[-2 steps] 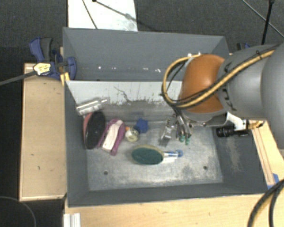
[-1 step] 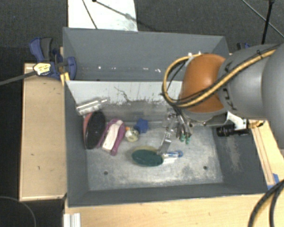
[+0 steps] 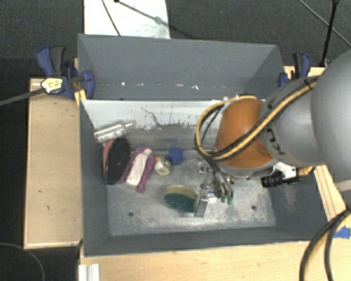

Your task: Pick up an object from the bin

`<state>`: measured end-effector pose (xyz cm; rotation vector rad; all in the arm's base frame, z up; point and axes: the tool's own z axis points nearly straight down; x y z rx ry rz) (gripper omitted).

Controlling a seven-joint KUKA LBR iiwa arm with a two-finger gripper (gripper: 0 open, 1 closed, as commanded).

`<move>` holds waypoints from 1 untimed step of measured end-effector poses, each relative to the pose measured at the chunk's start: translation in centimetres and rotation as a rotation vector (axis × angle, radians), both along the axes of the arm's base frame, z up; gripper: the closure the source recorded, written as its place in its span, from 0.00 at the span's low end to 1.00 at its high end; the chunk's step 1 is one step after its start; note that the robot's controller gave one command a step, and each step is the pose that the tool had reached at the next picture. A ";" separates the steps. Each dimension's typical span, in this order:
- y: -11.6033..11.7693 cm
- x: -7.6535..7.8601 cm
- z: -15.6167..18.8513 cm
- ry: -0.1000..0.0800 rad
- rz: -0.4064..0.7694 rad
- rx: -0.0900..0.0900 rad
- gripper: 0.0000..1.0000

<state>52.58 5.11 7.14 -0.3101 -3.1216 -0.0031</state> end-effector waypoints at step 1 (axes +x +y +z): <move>-2.2 5.9 12.4 -0.016 0.203 -0.003 0.00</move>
Offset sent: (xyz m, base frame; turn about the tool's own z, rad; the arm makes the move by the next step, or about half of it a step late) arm 0.0557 -0.0216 0.1194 -0.2041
